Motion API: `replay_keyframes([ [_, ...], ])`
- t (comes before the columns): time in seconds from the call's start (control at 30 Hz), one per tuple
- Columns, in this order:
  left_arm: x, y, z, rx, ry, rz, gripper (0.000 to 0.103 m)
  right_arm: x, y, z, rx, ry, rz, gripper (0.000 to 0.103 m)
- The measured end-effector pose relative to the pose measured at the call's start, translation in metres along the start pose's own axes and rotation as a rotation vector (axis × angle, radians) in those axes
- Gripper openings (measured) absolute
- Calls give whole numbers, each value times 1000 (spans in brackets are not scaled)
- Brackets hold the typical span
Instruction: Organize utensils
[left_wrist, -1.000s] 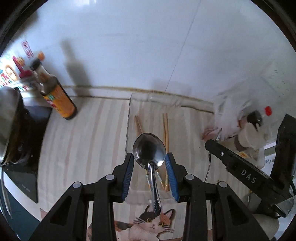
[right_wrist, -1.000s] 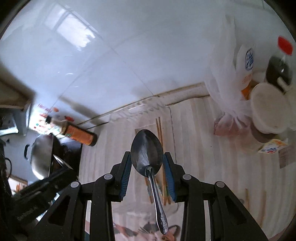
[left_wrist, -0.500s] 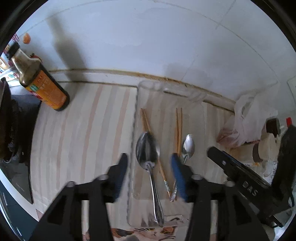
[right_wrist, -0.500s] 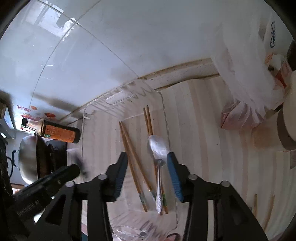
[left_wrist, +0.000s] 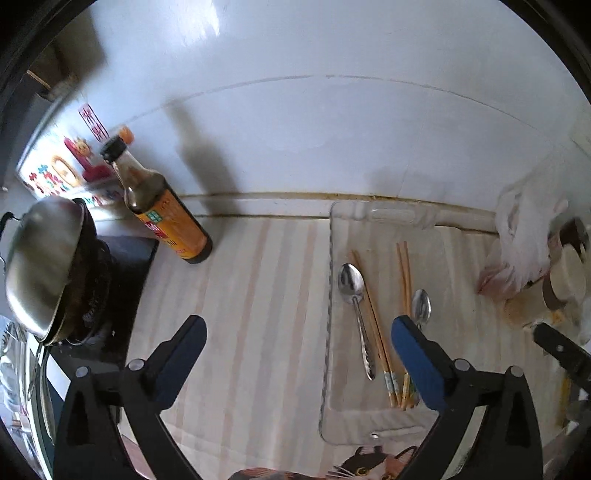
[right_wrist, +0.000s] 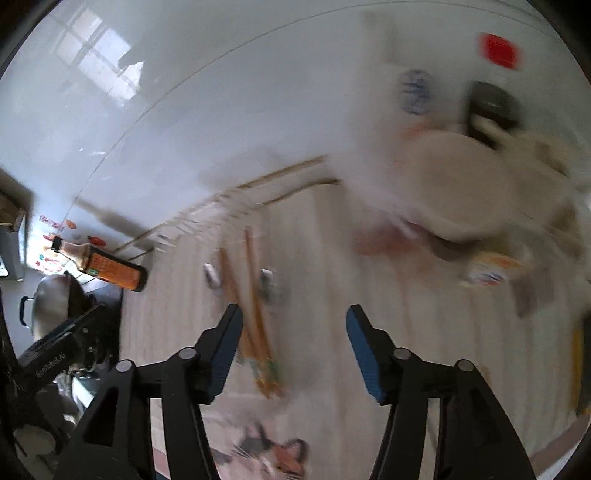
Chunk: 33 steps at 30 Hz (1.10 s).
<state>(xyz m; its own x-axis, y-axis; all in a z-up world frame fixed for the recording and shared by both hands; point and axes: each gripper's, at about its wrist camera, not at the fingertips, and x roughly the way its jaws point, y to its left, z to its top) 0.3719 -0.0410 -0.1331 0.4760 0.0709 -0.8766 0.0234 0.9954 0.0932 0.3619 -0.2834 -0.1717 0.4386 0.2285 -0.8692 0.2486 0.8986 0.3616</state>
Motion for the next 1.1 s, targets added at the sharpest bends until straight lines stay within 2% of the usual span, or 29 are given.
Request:
replay_keyframes([
  [0.17,-14,-20,-29,41,-34,-42,103,-25,-55,-38,73,29,-41,61],
  [0.3,-23,-61,-68,144,-16,-62,103,-37,-94,-74,119,68,-98,61],
  [0.37,-24,-83,-95,198,36,-101,103,-41,-116,-96,141,97,-147,61],
  [0.47,-14,-128,-145,318,190,-212,103,-43,-143,-124,171,126,-192,61],
  [0.6,2,-171,-197,425,346,-297,102,-41,-169,-151,223,164,-207,61],
  [0.77,26,-202,-241,461,505,-378,100,-40,-196,-173,298,170,-207,61],
  [0.87,35,-216,-257,499,540,-360,90,-39,-205,-179,318,171,-208,61],
  [0.93,39,-224,-263,535,531,-325,77,-38,-208,-183,322,175,-208,61],
  [0.97,40,-228,-266,557,524,-315,68,-37,-209,-184,323,179,-209,61],
  [1.0,40,-232,-269,585,508,-292,53,-37,-210,-185,326,182,-207,61],
  [1.03,37,-236,-271,617,469,-269,46,-36,-210,-184,327,184,-205,61],
  [1.07,36,-238,-270,626,462,-277,43,-36,-210,-185,326,185,-206,61],
  [1.1,35,-238,-269,624,455,-278,30,-35,-209,-183,323,186,-208,61],
])
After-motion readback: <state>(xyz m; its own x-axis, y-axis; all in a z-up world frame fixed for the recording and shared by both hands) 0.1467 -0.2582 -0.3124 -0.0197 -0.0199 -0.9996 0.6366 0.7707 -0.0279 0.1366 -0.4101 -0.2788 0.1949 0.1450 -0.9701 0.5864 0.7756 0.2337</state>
